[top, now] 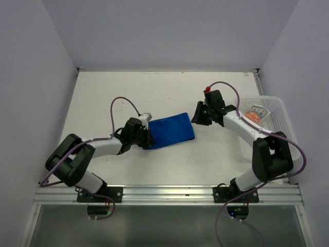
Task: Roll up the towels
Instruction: Fold the towel
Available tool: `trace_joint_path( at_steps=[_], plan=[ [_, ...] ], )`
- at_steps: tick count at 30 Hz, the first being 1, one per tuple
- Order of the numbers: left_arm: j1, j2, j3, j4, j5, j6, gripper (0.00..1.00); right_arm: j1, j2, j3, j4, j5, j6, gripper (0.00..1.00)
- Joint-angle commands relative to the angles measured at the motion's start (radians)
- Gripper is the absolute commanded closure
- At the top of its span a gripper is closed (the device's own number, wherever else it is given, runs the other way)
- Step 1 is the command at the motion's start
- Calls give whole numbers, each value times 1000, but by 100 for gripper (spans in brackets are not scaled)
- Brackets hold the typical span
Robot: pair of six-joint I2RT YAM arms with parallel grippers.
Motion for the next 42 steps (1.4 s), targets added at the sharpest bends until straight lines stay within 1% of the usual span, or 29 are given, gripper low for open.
trace_joint_path(
  at_steps=[1, 5, 13, 16, 18, 19, 20, 21, 22, 23, 25, 26, 27, 28, 29, 31, 33, 34, 36, 37, 38, 39, 41, 42],
  plan=[
    [-2, -50, -52, -18, -98, -24, 100, -5, -12, 26, 30, -30, -18, 68],
    [0, -135, -84, -75, -149, -47, 100, -8, -22, 9, 40, -39, -14, 68],
    [0, -316, -189, -168, -218, -140, 100, -8, -47, -53, 88, -71, 9, 68],
    [0, -376, -192, -214, -236, -145, 100, -7, -61, -69, 94, -80, 12, 68],
    [-2, -412, -176, -218, -235, -136, 99, -7, -68, -76, 97, -93, 12, 68],
    [-2, -422, -164, -259, -235, -127, 95, -7, -71, -77, 99, -99, 11, 68],
    [-2, -435, -128, -262, -235, -116, 78, -7, -76, -79, 97, -103, 11, 68],
    [-2, -437, -106, -268, -230, -93, 71, -8, -87, -79, 96, -105, 9, 68],
    [0, -439, -83, -291, -227, -85, 66, -7, -91, -79, 93, -107, 8, 68],
    [-3, -437, -49, -305, -233, -77, 58, -8, -97, -79, 83, -107, 2, 68],
    [-9, -431, 43, -345, -265, -50, 49, -7, -117, -77, 67, -105, 2, 68],
    [-15, -408, 79, -365, -278, -44, 33, -8, -125, -80, 63, -105, 3, 68],
    [-17, -393, 150, -374, -285, -21, 22, -7, -145, -86, 62, -105, 6, 68],
    [-25, -376, 182, -385, -287, -7, 10, -8, -157, -111, 72, -104, 15, 68],
    [-28, -338, 211, -391, -295, 4, 1, -7, -168, -128, 82, -102, 37, 68],
    [-38, -292, 306, -408, -299, 35, 0, -5, -208, -192, 134, -107, 64, 69],
    [-42, -209, 385, -437, -284, 56, 0, -4, -234, -255, 169, -114, 101, 70],
    [-46, -157, 452, -451, -275, 59, 0, 2, -251, -270, 184, -107, 113, 70],
    [-51, -109, 518, -484, -253, 77, 0, 19, -265, -301, 191, -94, 118, 70],
    [-64, -71, 582, -494, -264, 88, 0, 28, -280, -312, 194, -88, 120, 70],
    [-77, -55, 609, -506, -282, 99, 0, 32, -286, -319, 200, -78, 121, 69],
    [-87, -40, 642, -533, -340, 108, 0, 44, -294, -333, 201, -70, 120, 69],
    [-146, 5, 744, -586, -450, 122, 1, 52, -317, -344, 197, -44, 118, 69],
    [-201, 23, 773, -634, -611, 122, 0, 56, -324, -352, 192, -38, 117, 69]
  ],
)
